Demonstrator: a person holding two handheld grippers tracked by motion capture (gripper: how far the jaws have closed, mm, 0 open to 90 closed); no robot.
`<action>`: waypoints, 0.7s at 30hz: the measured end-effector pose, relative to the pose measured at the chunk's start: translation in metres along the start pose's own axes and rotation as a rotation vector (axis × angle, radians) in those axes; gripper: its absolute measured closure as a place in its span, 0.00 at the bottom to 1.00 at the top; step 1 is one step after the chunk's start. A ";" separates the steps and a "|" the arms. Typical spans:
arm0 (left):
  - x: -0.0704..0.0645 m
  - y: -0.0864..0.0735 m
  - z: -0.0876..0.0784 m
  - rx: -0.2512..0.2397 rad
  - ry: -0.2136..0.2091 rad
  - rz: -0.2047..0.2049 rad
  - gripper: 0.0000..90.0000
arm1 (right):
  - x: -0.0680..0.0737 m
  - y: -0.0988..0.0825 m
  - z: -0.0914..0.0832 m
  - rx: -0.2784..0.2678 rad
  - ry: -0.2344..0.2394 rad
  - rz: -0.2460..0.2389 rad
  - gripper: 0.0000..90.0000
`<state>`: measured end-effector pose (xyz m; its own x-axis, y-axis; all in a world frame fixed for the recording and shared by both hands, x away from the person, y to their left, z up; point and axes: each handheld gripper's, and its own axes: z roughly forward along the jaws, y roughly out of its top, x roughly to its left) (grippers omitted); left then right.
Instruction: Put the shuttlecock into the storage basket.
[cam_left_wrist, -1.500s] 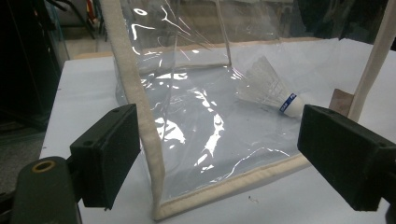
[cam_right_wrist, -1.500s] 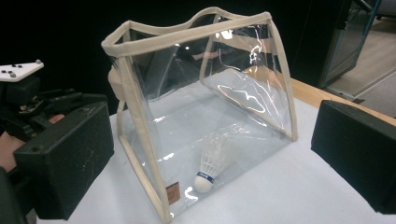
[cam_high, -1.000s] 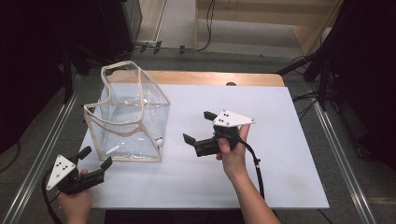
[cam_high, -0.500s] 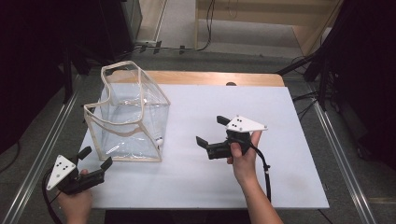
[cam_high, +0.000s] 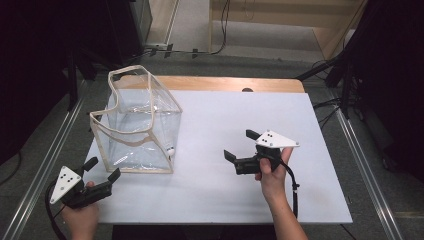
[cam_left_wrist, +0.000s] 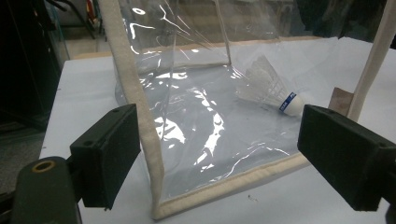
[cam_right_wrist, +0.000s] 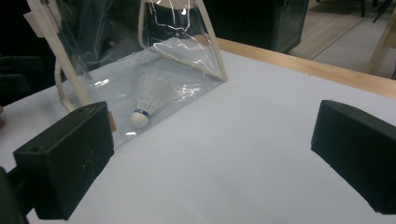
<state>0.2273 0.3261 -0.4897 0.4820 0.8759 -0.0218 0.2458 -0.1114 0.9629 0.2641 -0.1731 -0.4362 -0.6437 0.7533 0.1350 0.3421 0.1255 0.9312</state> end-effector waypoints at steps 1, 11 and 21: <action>0.000 0.000 0.000 0.000 0.000 0.000 0.15 | -0.001 -0.002 -0.001 0.003 -0.004 0.002 0.00; 0.000 0.000 -0.001 -0.001 0.001 -0.001 0.15 | -0.020 -0.018 -0.021 0.010 -0.063 0.031 0.00; 0.000 0.000 0.000 -0.001 0.001 0.000 0.15 | -0.035 -0.031 -0.042 0.010 -0.114 0.041 0.00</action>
<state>0.2269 0.3263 -0.4896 0.4814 0.8762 -0.0216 0.2452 -0.1110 0.9631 0.2470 -0.2305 -0.4554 -0.5473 0.8264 0.1326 0.3735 0.0994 0.9223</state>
